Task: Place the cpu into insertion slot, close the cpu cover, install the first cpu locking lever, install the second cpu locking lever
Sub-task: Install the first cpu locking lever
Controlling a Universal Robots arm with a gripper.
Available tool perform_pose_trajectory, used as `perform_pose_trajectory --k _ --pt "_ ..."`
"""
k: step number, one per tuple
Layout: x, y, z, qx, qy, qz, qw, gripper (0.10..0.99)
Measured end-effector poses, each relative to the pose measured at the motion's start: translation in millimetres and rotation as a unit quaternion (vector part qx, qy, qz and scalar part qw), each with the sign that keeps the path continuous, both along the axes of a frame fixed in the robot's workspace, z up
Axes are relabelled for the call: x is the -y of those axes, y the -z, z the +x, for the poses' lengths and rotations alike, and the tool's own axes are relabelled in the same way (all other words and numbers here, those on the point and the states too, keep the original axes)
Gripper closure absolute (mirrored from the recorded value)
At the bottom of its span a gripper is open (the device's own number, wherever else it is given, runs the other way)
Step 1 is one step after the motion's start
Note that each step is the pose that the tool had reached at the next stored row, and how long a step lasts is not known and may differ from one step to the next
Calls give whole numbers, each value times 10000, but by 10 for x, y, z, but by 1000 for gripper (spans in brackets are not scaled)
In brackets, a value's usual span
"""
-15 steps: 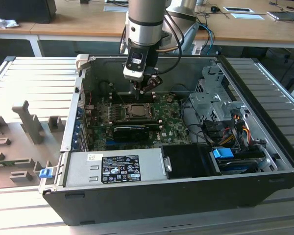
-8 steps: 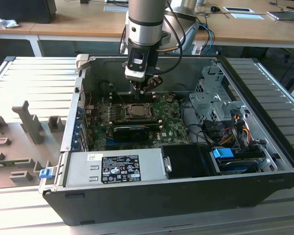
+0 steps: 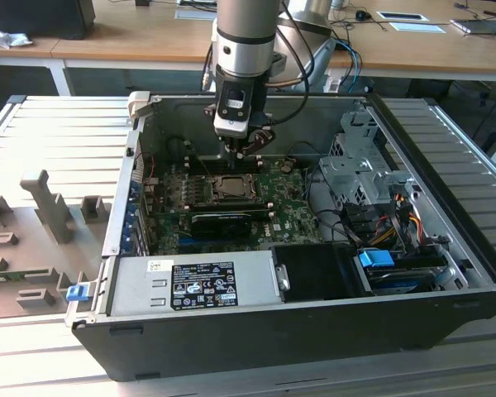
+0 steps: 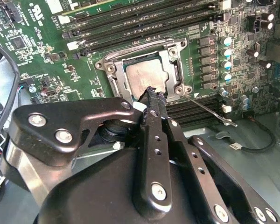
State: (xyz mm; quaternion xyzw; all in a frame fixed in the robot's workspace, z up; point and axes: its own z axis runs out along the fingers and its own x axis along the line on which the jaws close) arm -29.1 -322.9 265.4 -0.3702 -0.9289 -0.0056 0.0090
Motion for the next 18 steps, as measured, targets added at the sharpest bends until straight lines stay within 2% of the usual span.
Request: perform_pose_trajectory --k 7,11,13,15,17,18 --pt "0 0 0 0 -316 0 9995 980" --pt "0 0 0 0 -568 0 9984 980" --pt "0 0 0 0 -834 0 9965 980" --pt "0 1 0 1 -1162 0 9932 980" --pt "0 2 0 1 -1379 0 9905 980" --pt "0 2 0 1 -1599 0 9871 980"
